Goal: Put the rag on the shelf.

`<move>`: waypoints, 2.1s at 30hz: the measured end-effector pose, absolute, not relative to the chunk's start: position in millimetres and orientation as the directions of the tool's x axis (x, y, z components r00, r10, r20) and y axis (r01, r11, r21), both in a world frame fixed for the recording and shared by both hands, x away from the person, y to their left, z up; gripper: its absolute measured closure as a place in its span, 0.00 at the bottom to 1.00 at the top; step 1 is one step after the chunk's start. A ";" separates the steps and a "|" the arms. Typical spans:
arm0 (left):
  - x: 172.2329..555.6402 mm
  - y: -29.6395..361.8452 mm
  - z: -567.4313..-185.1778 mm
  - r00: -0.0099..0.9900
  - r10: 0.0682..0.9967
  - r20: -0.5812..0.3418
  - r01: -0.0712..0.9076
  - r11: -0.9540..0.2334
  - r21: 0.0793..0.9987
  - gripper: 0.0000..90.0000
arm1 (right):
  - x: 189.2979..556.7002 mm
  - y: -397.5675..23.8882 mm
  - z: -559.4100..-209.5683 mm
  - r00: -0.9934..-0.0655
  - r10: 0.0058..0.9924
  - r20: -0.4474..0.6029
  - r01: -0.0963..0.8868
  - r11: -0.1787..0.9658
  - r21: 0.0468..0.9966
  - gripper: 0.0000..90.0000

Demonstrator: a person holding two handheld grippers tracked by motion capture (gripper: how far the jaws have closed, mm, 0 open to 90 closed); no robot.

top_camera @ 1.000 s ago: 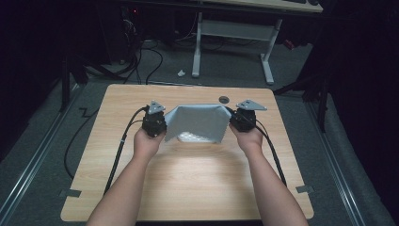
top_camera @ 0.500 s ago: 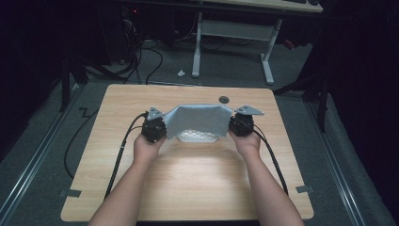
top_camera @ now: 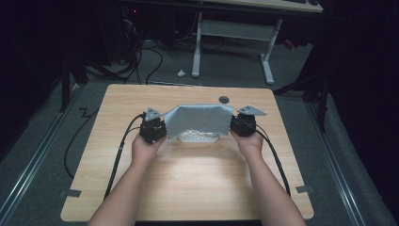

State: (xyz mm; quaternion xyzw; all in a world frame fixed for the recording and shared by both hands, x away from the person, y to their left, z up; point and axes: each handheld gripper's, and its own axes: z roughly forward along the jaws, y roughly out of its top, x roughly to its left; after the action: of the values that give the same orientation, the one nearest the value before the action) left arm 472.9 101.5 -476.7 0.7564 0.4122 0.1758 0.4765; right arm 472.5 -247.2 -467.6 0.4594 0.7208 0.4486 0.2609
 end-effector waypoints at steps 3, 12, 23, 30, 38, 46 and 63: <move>472.2 108.6 -476.2 0.579 0.804 -0.136 0.459 -0.183 0.869 0.75 | 471.0 -250.8 -463.6 -0.434 0.900 0.034 0.422 0.170 0.890 0.90; 468.0 126.8 -471.4 0.551 0.824 -0.134 0.447 -0.156 0.881 0.68 | 465.9 -262.3 -452.7 -0.406 0.914 0.018 0.404 0.162 0.900 0.89; 456.3 143.5 -468.0 0.532 0.838 -0.121 0.435 -0.148 0.888 0.64 | 454.3 -272.9 -455.4 -0.392 0.920 0.010 0.404 0.163 0.900 0.87; 435.1 149.0 -469.3 0.536 0.839 -0.093 0.409 -0.162 0.898 0.62 | 435.0 -272.1 -456.5 -0.417 0.909 -0.021 0.393 0.201 0.897 0.81; 393.6 154.2 -474.6 0.568 0.816 -0.107 0.424 -0.179 0.888 0.59 | 402.1 -272.7 -456.3 -0.436 0.898 -0.056 0.376 0.238 0.896 0.75; 344.3 150.6 -486.0 0.624 0.770 -0.132 0.418 -0.187 0.889 0.57 | 358.7 -276.7 -463.3 -0.414 0.908 -0.063 0.374 0.232 0.898 0.69; 272.9 125.7 -520.0 0.692 0.719 -0.066 0.457 -0.365 0.811 0.54 | 254.4 -270.7 -517.5 -0.423 0.906 -0.018 0.495 0.248 0.832 0.59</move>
State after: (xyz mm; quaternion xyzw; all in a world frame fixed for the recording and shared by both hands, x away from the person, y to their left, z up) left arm 272.9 125.7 -520.0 0.8122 0.3620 0.1519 0.4316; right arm 254.4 -270.7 -517.5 0.4695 0.7459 0.3941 0.2604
